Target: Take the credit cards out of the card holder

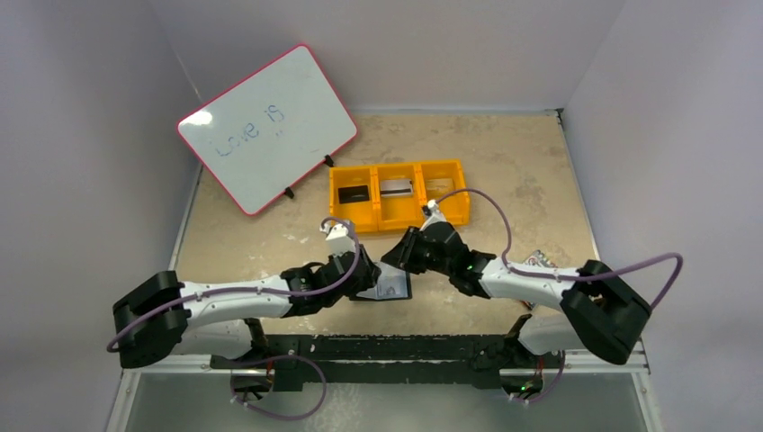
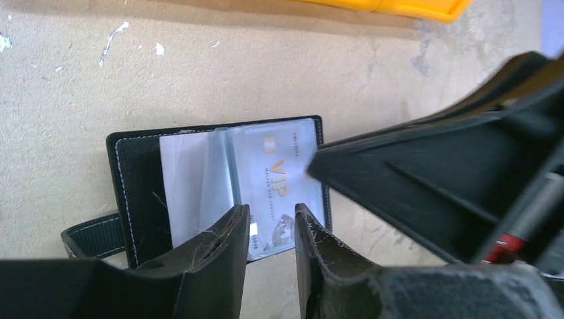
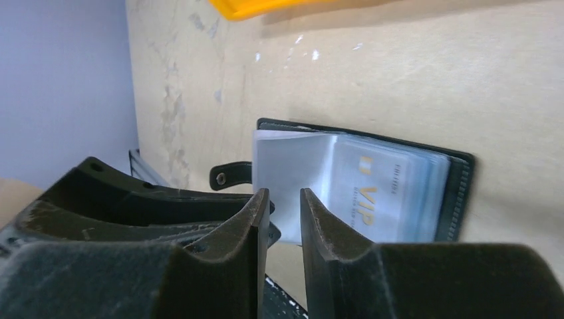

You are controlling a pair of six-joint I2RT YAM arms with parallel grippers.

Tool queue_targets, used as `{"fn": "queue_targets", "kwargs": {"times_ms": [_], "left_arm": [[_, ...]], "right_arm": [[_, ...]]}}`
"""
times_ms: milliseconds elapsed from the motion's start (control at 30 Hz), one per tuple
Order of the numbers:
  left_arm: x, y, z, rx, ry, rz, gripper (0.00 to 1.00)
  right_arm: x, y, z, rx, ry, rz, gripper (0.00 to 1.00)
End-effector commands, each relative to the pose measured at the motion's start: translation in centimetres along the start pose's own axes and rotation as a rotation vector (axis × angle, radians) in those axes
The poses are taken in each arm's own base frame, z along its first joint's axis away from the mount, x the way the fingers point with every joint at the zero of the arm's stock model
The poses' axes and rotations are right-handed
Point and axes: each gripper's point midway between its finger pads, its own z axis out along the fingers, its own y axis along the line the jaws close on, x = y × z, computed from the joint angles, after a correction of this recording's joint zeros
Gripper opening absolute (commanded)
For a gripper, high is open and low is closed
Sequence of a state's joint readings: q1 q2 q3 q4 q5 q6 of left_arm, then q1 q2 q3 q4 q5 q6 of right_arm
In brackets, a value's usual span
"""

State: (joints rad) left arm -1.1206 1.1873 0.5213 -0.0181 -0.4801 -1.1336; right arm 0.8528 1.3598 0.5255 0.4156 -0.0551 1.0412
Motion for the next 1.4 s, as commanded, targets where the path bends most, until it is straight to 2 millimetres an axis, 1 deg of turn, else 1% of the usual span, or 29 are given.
{"fn": "queue_targets", "kwargs": {"times_ms": [0,67,133,200,433,533,600,700,967,1100,1200,1267,1367], "left_arm": [[-0.2,-1.5,0.8,0.014,-0.001,-0.009,0.3],[0.5,-1.2,1.2,-0.001,0.021,0.006,0.3],[1.1,-0.9,1.6,-0.006,0.037,0.01,0.3],[1.5,-0.9,1.9,-0.006,0.042,-0.003,0.3],[2.6,-0.2,2.5,0.008,0.058,-0.069,0.31],[3.0,0.4,2.8,0.003,0.062,-0.087,0.31],[3.3,1.2,2.9,-0.011,0.065,-0.096,0.31],[3.7,2.0,2.9,-0.018,0.066,-0.107,0.31],[4.6,3.4,3.1,-0.044,0.083,-0.09,0.31],[5.2,4.4,3.1,-0.051,0.085,-0.111,0.28],[5.3,4.8,3.0,-0.041,0.079,-0.129,0.27],[5.1,4.7,2.8,-0.032,0.069,-0.136,0.24],[4.6,4.7,2.6,-0.022,0.049,-0.144,0.2]], "right_arm": [[-0.4,-3.6,-1.5,0.155,-0.066,0.032,0.27],[0.0,-3.3,-1.7,0.124,-0.043,-0.013,0.32],[0.6,-3.0,-1.9,0.094,-0.011,-0.036,0.34],[1.2,-3.2,-2.0,0.087,0.01,-0.034,0.35],[2.3,-4.0,-1.7,0.101,0.051,-0.038,0.34],[2.5,-4.3,-1.4,0.111,0.07,-0.049,0.33],[2.7,-4.2,-1.1,0.106,0.078,-0.056,0.32],[2.7,-5.0,-0.8,0.146,0.082,-0.052,0.32],[3.6,-6.7,-0.4,0.197,0.108,-0.041,0.26],[4.1,-7.0,-0.3,0.185,0.116,-0.02,0.23],[4.4,-7.3,-0.2,0.189,0.117,-0.01,0.19],[4.4,-7.8,-0.2,0.212,0.118,-0.009,0.1],[4.6,-8.4,-0.1,0.239,0.124,-0.014,0.08]]}}
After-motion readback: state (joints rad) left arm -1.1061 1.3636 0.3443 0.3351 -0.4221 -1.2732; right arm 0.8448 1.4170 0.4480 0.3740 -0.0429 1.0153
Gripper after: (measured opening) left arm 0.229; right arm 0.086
